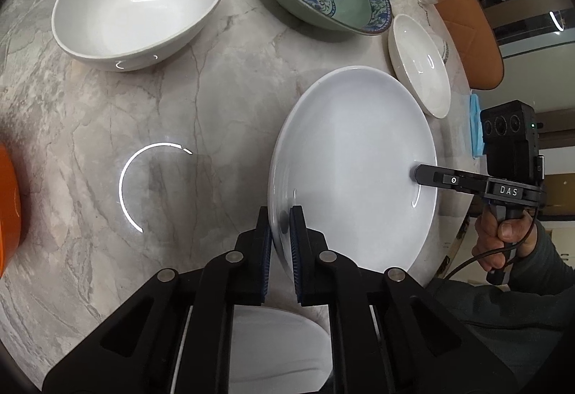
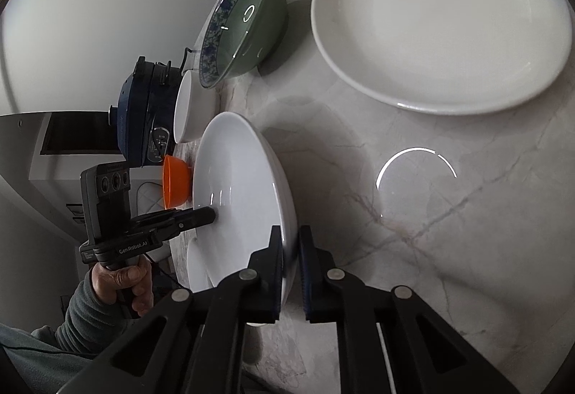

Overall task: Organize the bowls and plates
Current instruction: 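Lift and carry the medium white plate with both tools over the large plate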

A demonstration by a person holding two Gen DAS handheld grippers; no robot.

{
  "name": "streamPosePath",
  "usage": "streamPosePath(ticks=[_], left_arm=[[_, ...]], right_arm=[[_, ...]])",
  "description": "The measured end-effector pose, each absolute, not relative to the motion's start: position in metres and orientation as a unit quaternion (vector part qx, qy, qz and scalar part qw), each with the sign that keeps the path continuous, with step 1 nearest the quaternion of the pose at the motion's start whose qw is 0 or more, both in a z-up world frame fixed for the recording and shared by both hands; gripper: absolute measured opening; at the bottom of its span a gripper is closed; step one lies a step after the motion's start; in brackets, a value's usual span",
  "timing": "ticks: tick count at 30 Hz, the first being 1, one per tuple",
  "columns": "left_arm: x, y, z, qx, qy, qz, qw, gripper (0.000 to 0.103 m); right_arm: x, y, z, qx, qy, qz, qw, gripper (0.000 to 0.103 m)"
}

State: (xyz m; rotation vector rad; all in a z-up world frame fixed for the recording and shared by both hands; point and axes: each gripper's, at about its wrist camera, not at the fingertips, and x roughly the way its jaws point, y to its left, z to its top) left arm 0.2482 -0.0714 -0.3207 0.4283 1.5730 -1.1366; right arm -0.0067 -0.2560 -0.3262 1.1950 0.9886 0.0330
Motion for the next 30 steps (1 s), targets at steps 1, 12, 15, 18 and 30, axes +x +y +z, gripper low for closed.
streamPosePath(ticks=[1, 12, 15, 18, 30], left_arm=[[0.248, -0.071, -0.315, 0.179, 0.662, -0.480, 0.547, 0.008], [0.239, -0.028, -0.231, 0.131, 0.638, -0.480, 0.588, 0.008], [0.238, -0.002, -0.211, 0.103, 0.634, -0.471, 0.604, 0.008], [0.238, 0.032, -0.193, 0.083, 0.630, -0.455, 0.624, 0.008], [0.222, 0.188, -0.205, 0.001, 0.652, -0.369, 0.663, 0.008]], right_arm=[[-0.006, -0.257, -0.322, 0.539, 0.447, 0.015, 0.714, 0.010], [0.009, -0.246, -0.248, 0.508, 0.452, 0.041, 0.732, 0.011], [0.019, -0.234, -0.226, 0.491, 0.456, 0.064, 0.740, 0.010], [0.031, -0.218, -0.212, 0.474, 0.462, 0.088, 0.744, 0.011], [0.077, -0.116, -0.221, 0.416, 0.525, 0.175, 0.722, 0.011]])
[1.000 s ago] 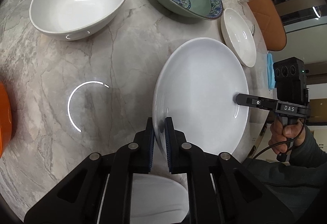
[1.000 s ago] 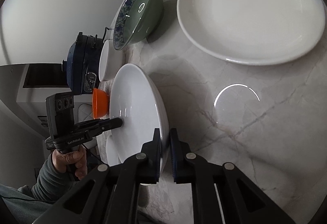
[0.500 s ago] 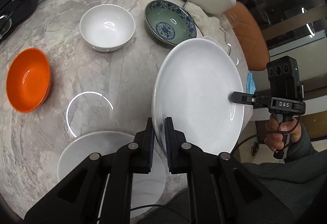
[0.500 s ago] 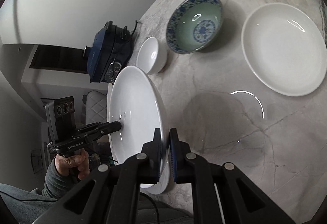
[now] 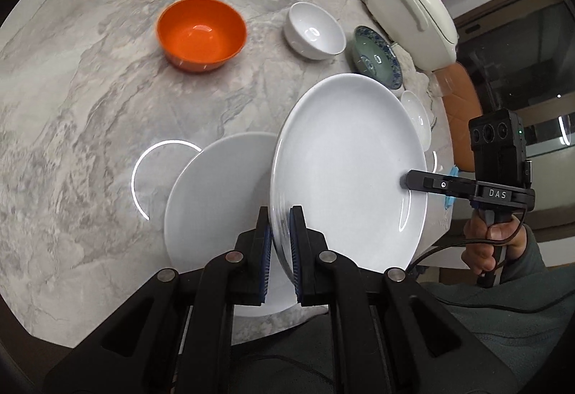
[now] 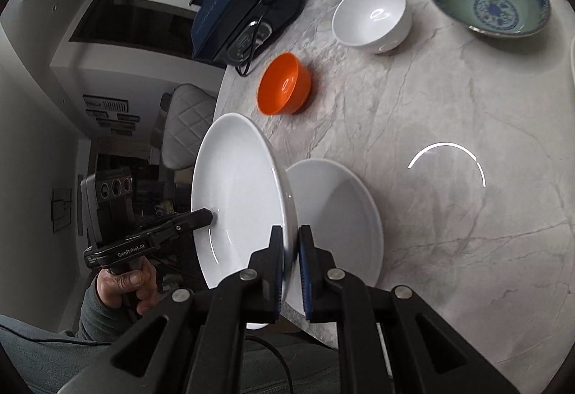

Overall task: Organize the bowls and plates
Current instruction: 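Lift and carry the medium white plate with both tools over the large plate, then lower the plate onto the large white plate and open both tools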

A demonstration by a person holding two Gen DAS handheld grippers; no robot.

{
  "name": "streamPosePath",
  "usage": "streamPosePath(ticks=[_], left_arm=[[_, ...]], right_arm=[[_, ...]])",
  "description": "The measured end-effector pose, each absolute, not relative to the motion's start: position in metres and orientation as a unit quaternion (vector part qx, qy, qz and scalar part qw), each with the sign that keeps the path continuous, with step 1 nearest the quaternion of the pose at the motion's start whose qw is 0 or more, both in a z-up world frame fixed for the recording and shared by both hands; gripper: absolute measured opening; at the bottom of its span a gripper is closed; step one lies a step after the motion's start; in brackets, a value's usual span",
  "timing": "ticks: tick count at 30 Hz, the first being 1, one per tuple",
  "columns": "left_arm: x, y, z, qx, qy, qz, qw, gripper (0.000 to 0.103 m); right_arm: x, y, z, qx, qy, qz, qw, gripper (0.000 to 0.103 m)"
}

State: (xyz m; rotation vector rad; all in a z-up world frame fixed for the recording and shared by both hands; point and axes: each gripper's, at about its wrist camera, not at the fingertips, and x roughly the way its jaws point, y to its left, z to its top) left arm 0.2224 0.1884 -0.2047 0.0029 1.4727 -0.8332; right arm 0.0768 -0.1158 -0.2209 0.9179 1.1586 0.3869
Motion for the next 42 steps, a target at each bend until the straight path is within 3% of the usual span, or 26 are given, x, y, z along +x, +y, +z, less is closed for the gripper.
streamPosePath(ticks=[13, 33, 36, 38, 40, 41, 42], left_arm=[[0.196, 0.228, -0.304, 0.025, 0.687, -0.326, 0.649, 0.009], [0.202, 0.215, -0.328, 0.028, 0.681, -0.319, 0.659, 0.012], [0.202, 0.224, -0.322, 0.009, 0.670, -0.330, 0.665, 0.029], [0.202, 0.230, -0.312, -0.014, 0.652, -0.346, 0.674, 0.063], [0.205, 0.232, -0.301, -0.011, 0.634, -0.346, 0.691, 0.079], [0.208, 0.232, -0.295, -0.004, 0.626, -0.343, 0.701, 0.080], [0.211, 0.232, -0.291, -0.004, 0.621, -0.344, 0.705, 0.080]], right_arm=[[0.089, -0.055, -0.298, 0.354, 0.606, 0.144, 0.698, 0.010], [0.083, -0.044, -0.317, 0.311, 0.611, 0.108, 0.720, 0.010], [0.081, -0.042, -0.314, 0.296, 0.606, 0.106, 0.731, 0.010], [0.079, -0.040, -0.312, 0.298, 0.598, 0.107, 0.736, 0.016], [0.076, -0.042, -0.309, 0.308, 0.587, 0.107, 0.741, 0.036], [0.074, -0.042, -0.306, 0.315, 0.578, 0.107, 0.745, 0.045], [0.072, -0.042, -0.302, 0.323, 0.567, 0.107, 0.750, 0.060]])
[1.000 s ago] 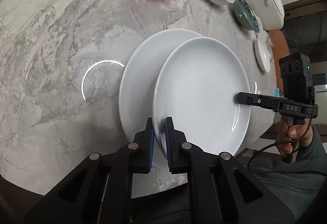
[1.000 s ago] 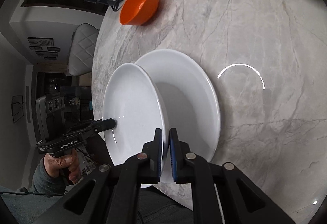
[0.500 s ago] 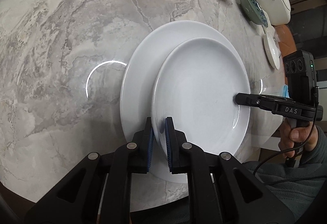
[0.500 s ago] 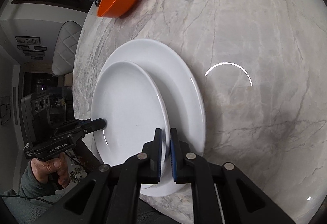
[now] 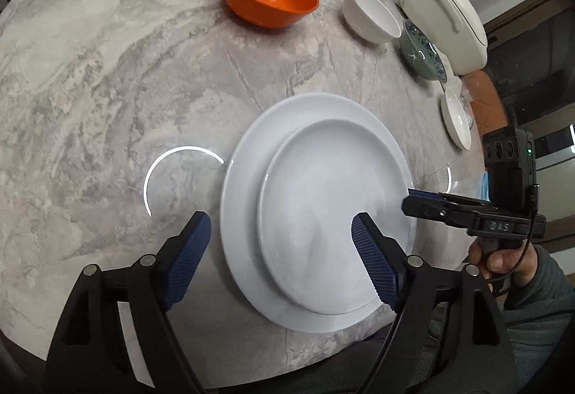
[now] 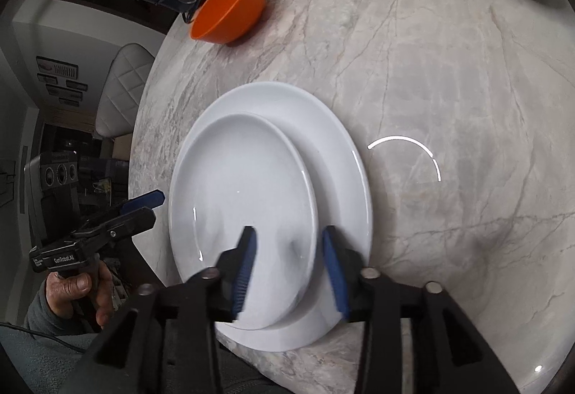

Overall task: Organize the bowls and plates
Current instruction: 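Lower the plate onto the large white plate and open both tools, then move both tools to the small white dish by the towel and grip it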

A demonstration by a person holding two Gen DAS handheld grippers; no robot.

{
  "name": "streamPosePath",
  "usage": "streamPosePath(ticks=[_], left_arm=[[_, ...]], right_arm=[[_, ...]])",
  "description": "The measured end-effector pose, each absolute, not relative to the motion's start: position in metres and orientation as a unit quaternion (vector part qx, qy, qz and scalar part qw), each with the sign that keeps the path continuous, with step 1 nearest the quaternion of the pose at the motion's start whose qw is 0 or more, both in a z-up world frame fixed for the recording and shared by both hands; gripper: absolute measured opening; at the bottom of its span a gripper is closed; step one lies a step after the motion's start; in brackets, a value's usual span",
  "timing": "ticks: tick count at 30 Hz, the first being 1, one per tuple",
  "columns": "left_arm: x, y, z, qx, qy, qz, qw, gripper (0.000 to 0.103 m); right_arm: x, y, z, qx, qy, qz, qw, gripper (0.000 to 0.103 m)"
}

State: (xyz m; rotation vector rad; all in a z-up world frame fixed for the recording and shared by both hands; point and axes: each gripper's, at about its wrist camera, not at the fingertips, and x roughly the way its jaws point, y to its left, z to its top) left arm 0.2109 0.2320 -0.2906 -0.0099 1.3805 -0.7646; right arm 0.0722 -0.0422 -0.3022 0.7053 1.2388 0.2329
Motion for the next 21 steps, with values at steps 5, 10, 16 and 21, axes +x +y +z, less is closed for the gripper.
streamPosePath(ticks=[5, 10, 16, 21], left_arm=[[0.231, 0.229, -0.265, -0.045, 0.585, -0.366, 0.722, 0.080], [0.233, 0.195, -0.243, -0.079, 0.554, -0.446, 0.699, 0.099], [0.204, 0.141, -0.230, -0.077, 0.540, -0.512, 0.664, 0.103], [0.177, 0.108, -0.222, -0.062, 0.550, -0.516, 0.654, 0.103]], right_arm=[[0.042, -0.062, -0.290, 0.399, 0.488, 0.088, 0.771, 0.087], [-0.028, -0.119, -0.317, 0.529, 0.421, -0.016, 0.737, 0.091], [-0.132, -0.170, -0.329, 0.647, 0.298, -0.124, 0.691, 0.101], [-0.156, -0.202, -0.317, 0.654, 0.238, -0.136, 0.705, 0.102]])
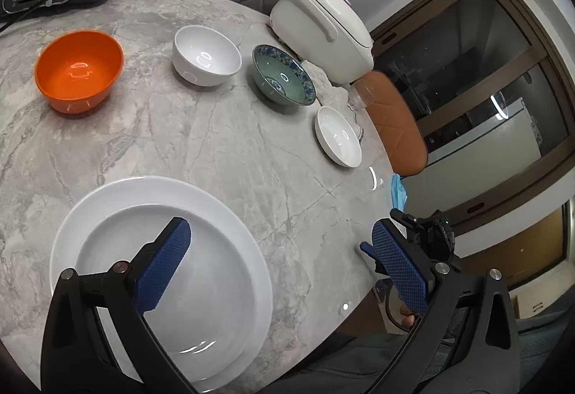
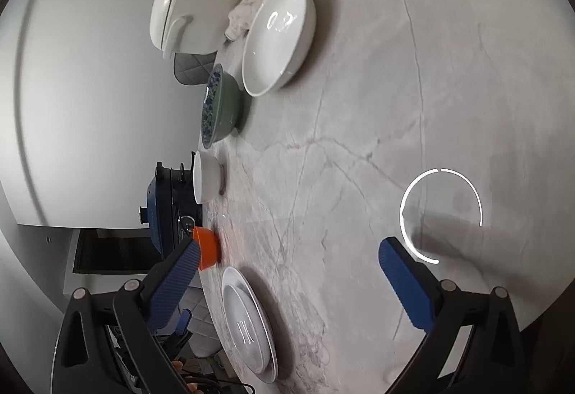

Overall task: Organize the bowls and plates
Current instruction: 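Move both tools to the small white dish by the towel and grip it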

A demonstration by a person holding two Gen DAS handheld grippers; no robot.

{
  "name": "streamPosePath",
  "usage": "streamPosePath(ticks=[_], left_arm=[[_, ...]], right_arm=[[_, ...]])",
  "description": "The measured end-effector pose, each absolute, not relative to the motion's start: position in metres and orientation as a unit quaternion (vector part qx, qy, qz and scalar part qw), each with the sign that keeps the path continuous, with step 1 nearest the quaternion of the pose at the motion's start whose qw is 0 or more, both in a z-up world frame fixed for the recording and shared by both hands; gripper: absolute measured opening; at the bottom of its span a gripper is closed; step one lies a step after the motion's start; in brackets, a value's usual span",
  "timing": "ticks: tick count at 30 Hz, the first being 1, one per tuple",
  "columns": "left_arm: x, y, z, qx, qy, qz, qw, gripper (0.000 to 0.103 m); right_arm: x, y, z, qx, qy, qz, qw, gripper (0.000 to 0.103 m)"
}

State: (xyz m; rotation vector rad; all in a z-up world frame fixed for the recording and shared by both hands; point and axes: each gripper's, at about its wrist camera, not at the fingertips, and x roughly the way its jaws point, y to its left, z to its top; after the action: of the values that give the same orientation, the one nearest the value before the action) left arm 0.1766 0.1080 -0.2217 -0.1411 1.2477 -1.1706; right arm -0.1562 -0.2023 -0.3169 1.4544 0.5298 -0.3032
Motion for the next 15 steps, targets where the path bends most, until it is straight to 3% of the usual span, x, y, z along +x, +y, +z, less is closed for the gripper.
streamPosePath(ticks=[4, 9, 11, 15], left_arm=[[0.172, 0.085, -0.229, -0.062, 0.594, -0.471, 0.649, 0.102], [0.164, 0.042, -0.243, -0.091, 0.615, -0.398, 0.674, 0.101], [0.157, 0.017, -0.246, -0.097, 0.624, -0.366, 0.684, 0.101], [0.130, -0.048, -0.250, -0.095, 0.628, -0.357, 0.685, 0.101]], right_arm=[[-0.144, -0.236, -0.303, 0.623, 0.241, -0.107, 0.736, 0.102], [-0.124, -0.316, -0.293, 0.583, 0.306, -0.079, 0.748, 0.099], [-0.117, -0.359, -0.292, 0.576, 0.327, -0.064, 0.747, 0.093], [-0.088, -0.422, -0.272, 0.513, 0.376, -0.019, 0.771, 0.070]])
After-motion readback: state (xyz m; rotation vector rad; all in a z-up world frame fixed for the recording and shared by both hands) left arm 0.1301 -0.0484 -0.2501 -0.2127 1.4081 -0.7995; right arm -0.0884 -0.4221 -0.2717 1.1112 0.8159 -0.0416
